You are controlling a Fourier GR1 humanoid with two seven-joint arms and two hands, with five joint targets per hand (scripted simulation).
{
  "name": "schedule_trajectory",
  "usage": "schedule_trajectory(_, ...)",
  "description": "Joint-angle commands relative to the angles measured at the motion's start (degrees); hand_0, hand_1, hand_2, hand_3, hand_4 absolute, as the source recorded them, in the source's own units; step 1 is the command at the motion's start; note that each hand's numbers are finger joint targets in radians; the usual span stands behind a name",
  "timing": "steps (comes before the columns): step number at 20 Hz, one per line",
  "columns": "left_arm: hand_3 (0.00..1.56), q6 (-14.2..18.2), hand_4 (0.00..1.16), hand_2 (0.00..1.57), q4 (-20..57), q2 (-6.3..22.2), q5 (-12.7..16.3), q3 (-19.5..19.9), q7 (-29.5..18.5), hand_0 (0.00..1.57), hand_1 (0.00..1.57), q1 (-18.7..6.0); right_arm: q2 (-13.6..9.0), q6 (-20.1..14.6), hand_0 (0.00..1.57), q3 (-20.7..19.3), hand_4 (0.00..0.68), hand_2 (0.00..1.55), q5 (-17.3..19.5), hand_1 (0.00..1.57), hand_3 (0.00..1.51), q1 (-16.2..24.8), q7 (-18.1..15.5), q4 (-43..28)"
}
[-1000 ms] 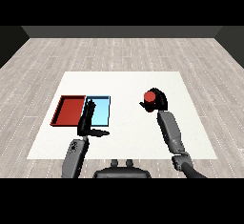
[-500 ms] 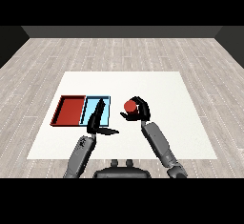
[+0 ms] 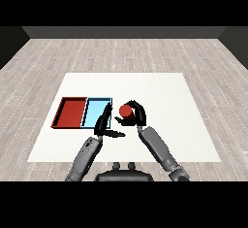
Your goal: Pick the red can and put it in the red box
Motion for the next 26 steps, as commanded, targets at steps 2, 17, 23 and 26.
schedule_trajectory(2, 0.00, 0.84, 0.00, 0.00, 11.42, -0.01, 4.84, -1.43, -5.09, 0.00, 0.00, -5.92, 0.07, -6.03, 1.46, 5.07, 0.639, 1.44, 0.31, 1.46, 1.38, -1.48, 3.73, -3.36)
schedule_trajectory(17, 0.00, 1.21, 0.00, 0.00, 14.71, -0.01, 9.67, -4.30, -7.02, 0.00, 0.00, -7.87, 0.07, -4.38, 1.46, 8.63, 0.625, 1.43, -7.43, 1.46, 1.37, -1.52, -4.19, 1.40)
schedule_trajectory(23, 0.00, 1.55, 0.00, 0.00, 10.63, -0.01, 7.98, -6.23, -5.74, 0.00, 0.00, -5.37, 0.07, -8.96, 1.50, 14.34, 0.618, 1.45, -11.19, 1.50, 1.38, -2.76, -7.56, 3.56)
schedule_trajectory(26, 0.00, 2.47, 0.00, 0.00, 12.16, -0.01, 11.14, -6.46, -6.24, 0.00, 0.00, -8.87, 0.07, -5.21, 1.49, 9.15, 0.617, 1.45, -9.08, 1.49, 1.37, -5.56, -4.90, 4.83)
